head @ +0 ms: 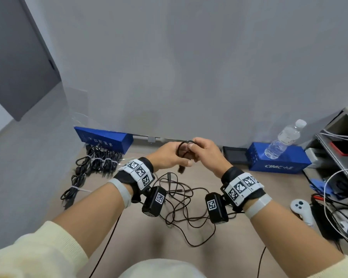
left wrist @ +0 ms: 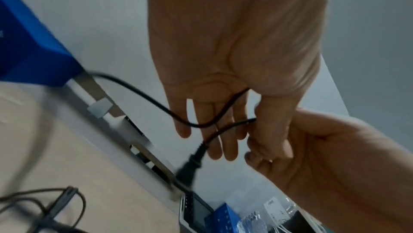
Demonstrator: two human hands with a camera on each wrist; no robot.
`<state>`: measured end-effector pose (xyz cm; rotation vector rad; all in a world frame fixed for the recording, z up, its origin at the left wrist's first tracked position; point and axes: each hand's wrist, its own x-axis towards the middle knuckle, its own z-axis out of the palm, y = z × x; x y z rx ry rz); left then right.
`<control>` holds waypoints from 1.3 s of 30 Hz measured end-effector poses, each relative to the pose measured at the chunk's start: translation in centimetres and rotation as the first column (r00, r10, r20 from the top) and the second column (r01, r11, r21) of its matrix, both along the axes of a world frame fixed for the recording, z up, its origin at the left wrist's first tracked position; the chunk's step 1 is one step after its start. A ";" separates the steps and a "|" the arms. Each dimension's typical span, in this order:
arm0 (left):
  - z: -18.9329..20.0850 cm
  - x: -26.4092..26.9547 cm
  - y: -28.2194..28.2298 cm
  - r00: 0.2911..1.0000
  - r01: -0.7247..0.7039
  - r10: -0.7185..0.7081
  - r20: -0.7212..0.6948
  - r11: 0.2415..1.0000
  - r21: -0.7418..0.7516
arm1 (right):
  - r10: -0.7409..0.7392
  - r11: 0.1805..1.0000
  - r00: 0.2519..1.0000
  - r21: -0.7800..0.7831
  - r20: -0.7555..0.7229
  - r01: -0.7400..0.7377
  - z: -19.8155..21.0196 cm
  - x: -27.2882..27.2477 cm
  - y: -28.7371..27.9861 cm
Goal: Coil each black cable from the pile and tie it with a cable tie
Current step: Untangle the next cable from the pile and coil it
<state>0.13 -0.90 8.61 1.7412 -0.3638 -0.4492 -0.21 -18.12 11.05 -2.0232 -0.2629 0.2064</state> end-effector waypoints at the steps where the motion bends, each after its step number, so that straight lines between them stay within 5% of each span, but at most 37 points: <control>1: -0.1 -0.1 -0.1 1.000 0.008 -0.008 -0.010 1.000 -0.019 | 0.008 1.000 1.000 0.021 0.011 -0.009 0.0 0.0 0.2; 6: -0.6 -0.3 -1.2 0.969 -0.223 0.210 -0.130 0.971 -0.090 | -0.029 0.988 1.000 0.154 0.011 0.027 0.5 0.4 0.8; 10: 0.8 0.1 -0.6 0.861 -0.488 0.385 -0.333 0.810 -0.324 | -0.151 0.985 0.985 0.073 -0.083 0.157 -0.9 0.8 -0.3; 14: 2.5 0.6 -0.4 0.777 -0.625 0.497 -0.387 0.681 -0.381 | 0.040 0.998 0.975 -0.034 -0.220 -0.049 -2.7 -1.4 0.6; 21: 1.7 1.0 0.4 0.554 -0.831 0.788 -0.266 0.505 -0.234 | 0.442 0.896 0.835 0.123 -0.327 -0.426 -2.9 -3.3 3.7; 26: 0.9 1.1 2.3 0.466 -0.884 0.820 -0.331 0.417 -0.213 | 0.434 0.896 0.861 0.230 -0.263 -0.381 -3.8 -2.6 3.3; 32: 0.1 0.5 4.3 0.517 -0.853 0.796 -0.314 0.510 -0.111 | 0.073 0.970 0.989 0.239 -0.126 -0.041 -3.9 -1.7 2.6; 36: 0.5 0.3 4.3 0.694 -0.705 0.682 -0.230 0.709 -0.021 | 0.043 0.993 0.992 0.117 -0.117 -0.029 -3.8 -1.4 2.8; 39: 1.4 -0.2 4.6 0.857 -0.459 0.483 -0.181 0.874 0.161 | 0.112 0.993 0.990 -0.020 -0.085 -0.114 -3.4 -1.3 2.4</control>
